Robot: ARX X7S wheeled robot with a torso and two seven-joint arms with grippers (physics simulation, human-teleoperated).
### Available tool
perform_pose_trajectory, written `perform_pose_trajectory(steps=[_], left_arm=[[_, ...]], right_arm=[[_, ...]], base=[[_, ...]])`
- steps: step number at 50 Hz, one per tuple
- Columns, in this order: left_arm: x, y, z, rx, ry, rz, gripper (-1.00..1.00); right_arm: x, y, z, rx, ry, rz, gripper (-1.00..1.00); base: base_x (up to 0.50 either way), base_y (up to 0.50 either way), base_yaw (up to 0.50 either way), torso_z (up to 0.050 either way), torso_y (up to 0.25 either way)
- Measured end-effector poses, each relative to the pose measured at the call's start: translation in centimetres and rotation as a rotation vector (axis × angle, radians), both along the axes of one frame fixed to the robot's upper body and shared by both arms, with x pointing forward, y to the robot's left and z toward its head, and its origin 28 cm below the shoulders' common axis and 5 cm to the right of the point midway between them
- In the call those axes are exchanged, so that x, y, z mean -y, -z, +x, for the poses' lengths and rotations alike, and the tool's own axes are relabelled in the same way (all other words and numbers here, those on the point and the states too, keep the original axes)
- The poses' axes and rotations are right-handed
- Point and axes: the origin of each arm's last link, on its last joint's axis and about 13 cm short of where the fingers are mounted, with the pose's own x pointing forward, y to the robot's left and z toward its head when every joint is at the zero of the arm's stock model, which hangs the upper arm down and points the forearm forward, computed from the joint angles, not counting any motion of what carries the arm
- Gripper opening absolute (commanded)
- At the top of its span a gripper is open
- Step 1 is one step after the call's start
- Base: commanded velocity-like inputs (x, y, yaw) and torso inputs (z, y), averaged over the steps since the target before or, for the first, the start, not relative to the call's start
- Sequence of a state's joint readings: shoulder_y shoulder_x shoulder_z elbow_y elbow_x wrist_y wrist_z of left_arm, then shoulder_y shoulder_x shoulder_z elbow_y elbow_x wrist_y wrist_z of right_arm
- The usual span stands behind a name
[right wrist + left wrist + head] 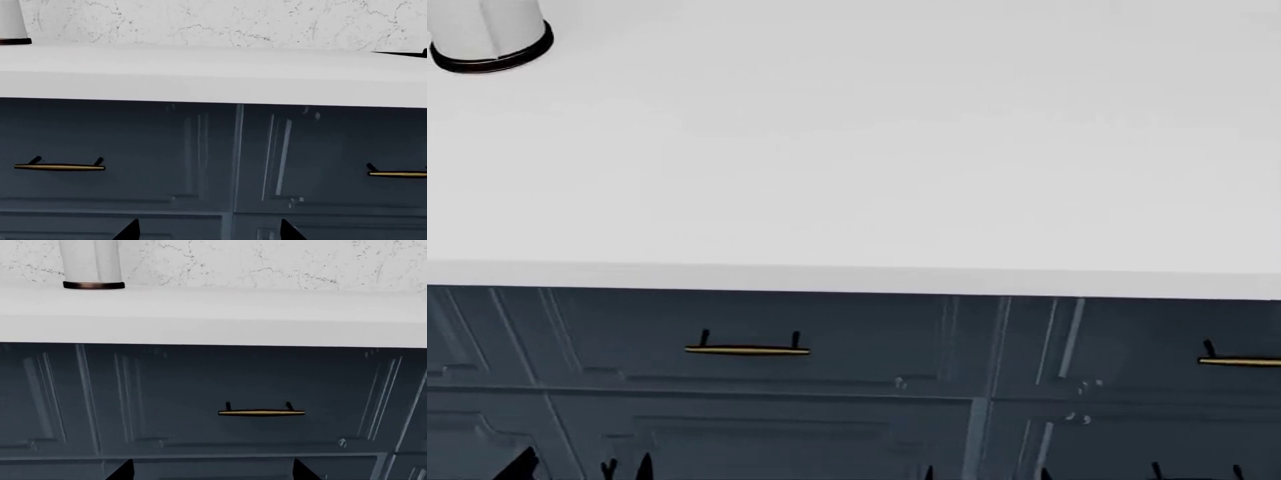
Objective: Navigate to the stove.
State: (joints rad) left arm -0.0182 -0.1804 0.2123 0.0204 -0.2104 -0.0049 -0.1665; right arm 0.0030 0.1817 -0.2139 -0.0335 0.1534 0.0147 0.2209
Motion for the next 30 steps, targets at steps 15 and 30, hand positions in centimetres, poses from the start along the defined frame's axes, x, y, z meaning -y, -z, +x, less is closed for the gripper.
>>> perform_pose_trajectory(steps=[15,30], left_arm=[[0.00,-0.05,-0.05,0.000,0.003,0.000,1.00],[0.02,-0.07,-0.03,-0.002,0.004,-0.001,1.00]], right_arm=[[-0.02,-0.03,-0.05,0.000,0.001,-0.002,1.00],[0.00,-0.03,-0.05,-0.002,0.001,-0.003,1.00]], base=[[-0.02,-0.50,0.00,0.000,0.000],[-0.01,-0.50,0.00,0.000,0.000]])
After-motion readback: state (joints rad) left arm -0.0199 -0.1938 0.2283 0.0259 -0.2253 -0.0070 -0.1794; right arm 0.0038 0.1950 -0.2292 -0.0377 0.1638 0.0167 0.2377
